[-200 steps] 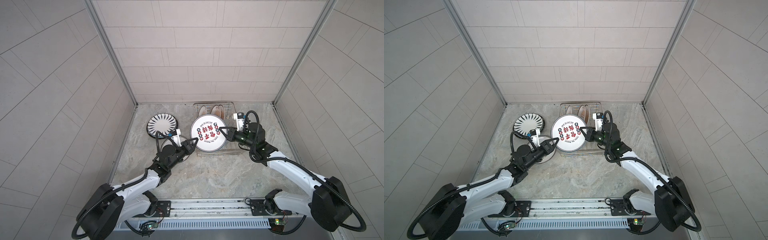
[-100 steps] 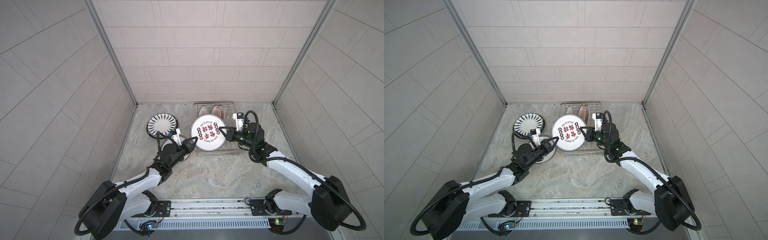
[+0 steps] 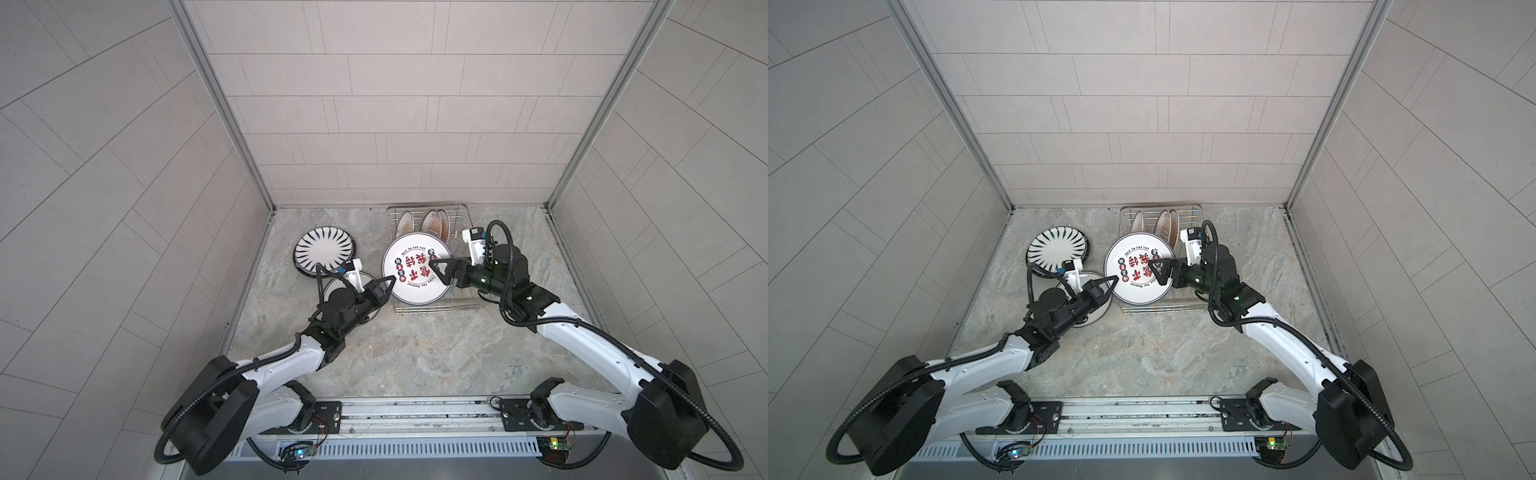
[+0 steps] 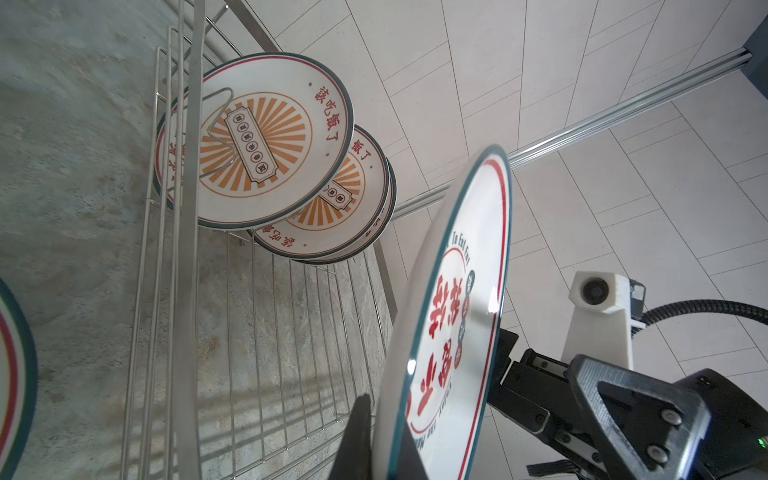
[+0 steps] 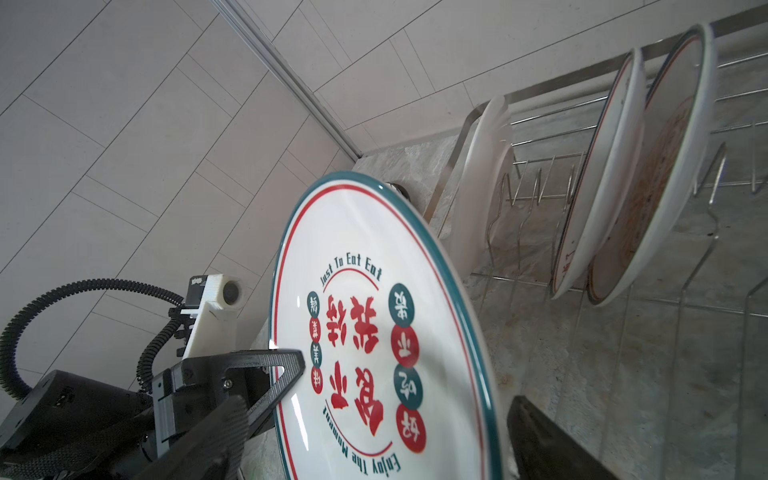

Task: Unload the plates from the dish rack
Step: 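Pass the sunburst plate from the right gripper to the left gripper, then lower the sunburst plate onto the red-text plate with the left gripper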

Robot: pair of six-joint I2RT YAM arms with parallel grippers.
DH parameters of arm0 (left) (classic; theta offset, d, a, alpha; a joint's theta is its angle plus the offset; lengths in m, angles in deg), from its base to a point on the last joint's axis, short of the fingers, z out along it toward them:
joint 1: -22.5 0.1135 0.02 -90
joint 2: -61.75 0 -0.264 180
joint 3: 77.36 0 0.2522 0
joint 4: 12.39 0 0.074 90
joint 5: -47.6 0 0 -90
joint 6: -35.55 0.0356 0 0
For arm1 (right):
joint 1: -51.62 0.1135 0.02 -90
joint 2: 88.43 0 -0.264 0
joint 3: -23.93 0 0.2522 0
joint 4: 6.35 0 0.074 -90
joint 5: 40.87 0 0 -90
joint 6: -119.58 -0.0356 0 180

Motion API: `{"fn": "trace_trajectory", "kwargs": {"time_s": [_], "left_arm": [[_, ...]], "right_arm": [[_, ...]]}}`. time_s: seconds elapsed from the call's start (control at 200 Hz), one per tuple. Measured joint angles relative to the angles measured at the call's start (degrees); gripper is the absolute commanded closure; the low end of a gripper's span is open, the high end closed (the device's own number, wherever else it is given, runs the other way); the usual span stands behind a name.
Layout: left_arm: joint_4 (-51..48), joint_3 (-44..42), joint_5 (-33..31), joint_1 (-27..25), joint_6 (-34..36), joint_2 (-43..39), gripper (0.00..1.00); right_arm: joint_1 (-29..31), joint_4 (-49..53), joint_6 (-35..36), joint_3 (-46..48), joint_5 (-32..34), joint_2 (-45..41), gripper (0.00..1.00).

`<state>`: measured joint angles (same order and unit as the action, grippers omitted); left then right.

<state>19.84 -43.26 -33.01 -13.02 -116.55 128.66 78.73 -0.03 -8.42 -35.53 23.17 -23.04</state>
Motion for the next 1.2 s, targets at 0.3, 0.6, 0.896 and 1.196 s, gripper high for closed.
{"fn": "trace_trajectory", "kwargs": {"time_s": [0.3,0.6,0.896,1.196], "left_arm": [[-1.4,0.0,-1.5,0.1,0.0,-1.0,1.0],[-5.7,0.0,-4.0,0.4,0.2,-2.9,1.0],[-7.6,-2.3,-4.9,4.4,0.0,-6.7,1.0],[-20.2,-2.3,-5.5,7.7,-0.5,-16.3,1.0]], "right_arm": [[0.0,1.7,2.5,2.8,4.0,-5.7,0.0],[0.0,2.9,6.6,5.2,6.1,-10.5,0.01],[3.7,0.7,10.2,8.7,8.3,-14.5,0.01],[11.9,-1.1,13.1,4.9,14.0,-7.1,0.01]]}}
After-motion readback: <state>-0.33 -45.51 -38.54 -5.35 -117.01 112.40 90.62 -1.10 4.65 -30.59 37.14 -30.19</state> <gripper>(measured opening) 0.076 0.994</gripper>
